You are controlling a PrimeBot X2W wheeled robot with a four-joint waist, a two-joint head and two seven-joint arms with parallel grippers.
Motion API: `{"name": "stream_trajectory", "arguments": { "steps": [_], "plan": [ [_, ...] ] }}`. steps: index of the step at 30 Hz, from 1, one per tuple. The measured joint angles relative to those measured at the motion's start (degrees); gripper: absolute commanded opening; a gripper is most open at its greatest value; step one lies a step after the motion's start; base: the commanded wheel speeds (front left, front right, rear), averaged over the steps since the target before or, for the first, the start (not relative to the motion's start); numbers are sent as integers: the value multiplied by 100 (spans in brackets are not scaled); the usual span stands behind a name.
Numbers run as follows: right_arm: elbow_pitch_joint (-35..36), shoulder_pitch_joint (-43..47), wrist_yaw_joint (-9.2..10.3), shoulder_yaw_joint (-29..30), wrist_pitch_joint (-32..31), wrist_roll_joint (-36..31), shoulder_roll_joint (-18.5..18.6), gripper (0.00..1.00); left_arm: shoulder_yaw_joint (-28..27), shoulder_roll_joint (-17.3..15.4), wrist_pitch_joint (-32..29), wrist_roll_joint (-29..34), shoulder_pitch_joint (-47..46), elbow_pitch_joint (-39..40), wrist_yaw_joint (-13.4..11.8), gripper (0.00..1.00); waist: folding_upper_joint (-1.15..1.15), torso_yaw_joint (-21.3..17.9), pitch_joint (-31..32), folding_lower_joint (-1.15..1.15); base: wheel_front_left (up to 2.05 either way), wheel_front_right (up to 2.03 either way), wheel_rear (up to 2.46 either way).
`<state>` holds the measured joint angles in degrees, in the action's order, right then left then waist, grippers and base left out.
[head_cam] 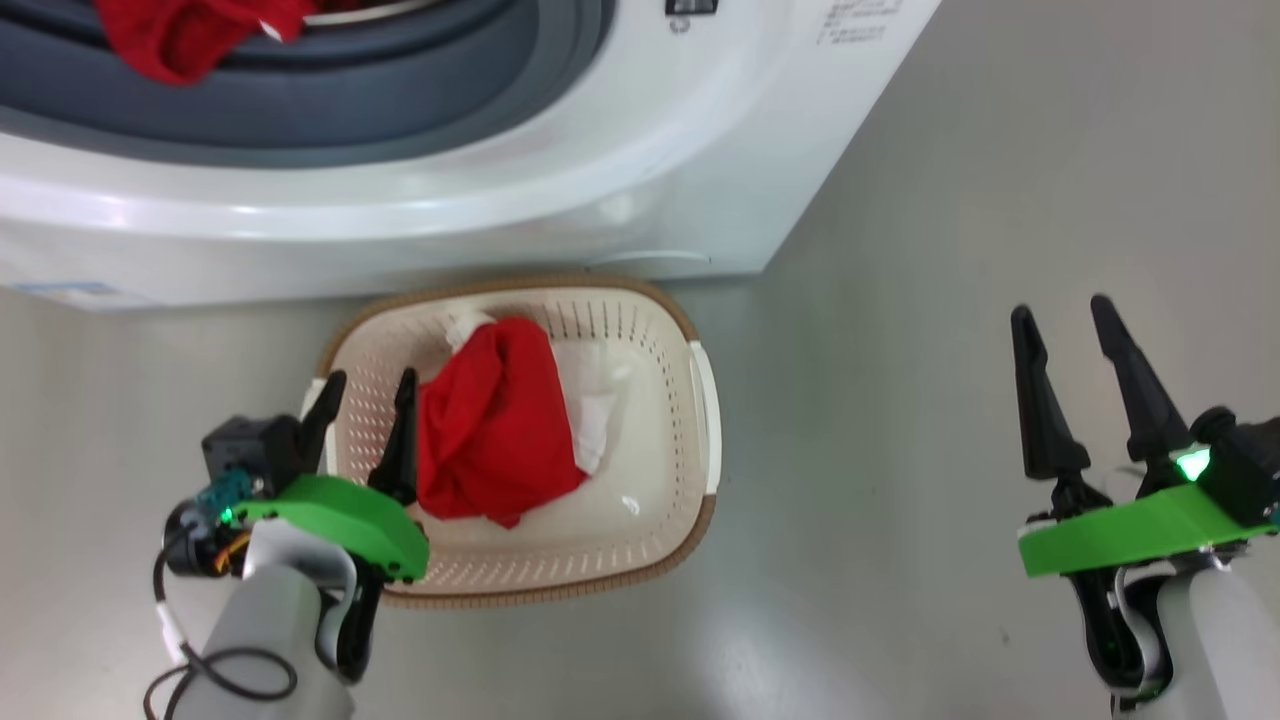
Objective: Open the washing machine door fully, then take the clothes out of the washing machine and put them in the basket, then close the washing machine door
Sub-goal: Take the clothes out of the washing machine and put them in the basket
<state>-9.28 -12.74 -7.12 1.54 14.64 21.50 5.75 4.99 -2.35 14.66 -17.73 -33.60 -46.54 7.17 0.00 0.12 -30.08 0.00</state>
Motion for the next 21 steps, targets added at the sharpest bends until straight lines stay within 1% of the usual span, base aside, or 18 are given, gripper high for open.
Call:
{"name": "stream_trajectory", "arguments": {
  "steps": [9, 15, 21],
  "plan": [
    [-116, 421, 0, -30, 0, 7, 114, 100, -152, -34, 0, 148, 742, 772, 0, 100, 0, 74, 749, 0, 0, 0, 0],
    [-187, 693, 0, -31, 0, 8, 122, 100, -287, -70, 0, 218, 1250, 1250, 0, 100, 0, 122, 1198, 0, 0, 0, 0],
    [-255, 989, 0, -36, 0, 16, 131, 100, -302, -96, -1, 296, 1779, 1745, 0, 100, 0, 160, 1640, 0, 0, 0, 0]
  ]
}}
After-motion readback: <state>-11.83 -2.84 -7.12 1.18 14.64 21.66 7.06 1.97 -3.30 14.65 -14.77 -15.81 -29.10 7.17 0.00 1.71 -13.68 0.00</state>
